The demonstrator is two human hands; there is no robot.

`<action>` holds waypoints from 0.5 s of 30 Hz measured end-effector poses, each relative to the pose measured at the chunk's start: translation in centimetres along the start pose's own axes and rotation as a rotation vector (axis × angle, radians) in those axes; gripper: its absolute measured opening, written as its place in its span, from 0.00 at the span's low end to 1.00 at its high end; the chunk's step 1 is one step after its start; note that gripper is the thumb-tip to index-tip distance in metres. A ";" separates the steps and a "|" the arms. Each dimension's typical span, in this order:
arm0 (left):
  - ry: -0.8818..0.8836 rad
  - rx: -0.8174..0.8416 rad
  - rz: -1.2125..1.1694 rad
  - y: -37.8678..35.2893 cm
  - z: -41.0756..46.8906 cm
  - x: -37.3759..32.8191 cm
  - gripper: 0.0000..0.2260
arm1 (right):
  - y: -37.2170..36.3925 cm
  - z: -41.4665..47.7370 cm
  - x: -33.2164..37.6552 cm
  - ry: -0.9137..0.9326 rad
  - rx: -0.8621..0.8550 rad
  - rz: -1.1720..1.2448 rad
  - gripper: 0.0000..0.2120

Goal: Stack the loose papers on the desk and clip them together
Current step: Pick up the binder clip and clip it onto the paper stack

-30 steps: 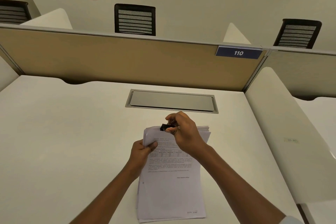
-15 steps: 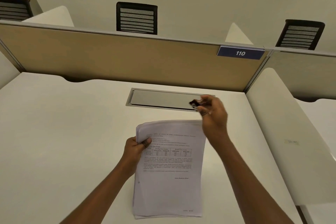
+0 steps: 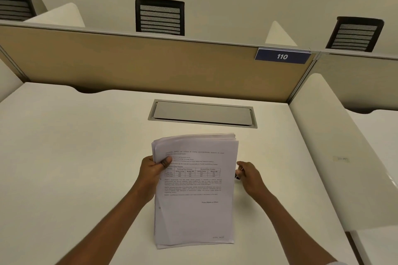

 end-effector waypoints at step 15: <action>-0.017 0.022 0.010 -0.3 -0.4 -0.4 0.06 | -3.0 1.7 -4.3 0.136 -0.087 -0.221 0.20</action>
Point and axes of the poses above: each hand's wrist, its own z-axis towards the middle knuckle, its own y-axis out of the back of the hand, x = y × z, the point moved 2 cm from there along z, towards the middle knuckle, and after that the axes turned 10 degrees about x, right-handed, at the moved point
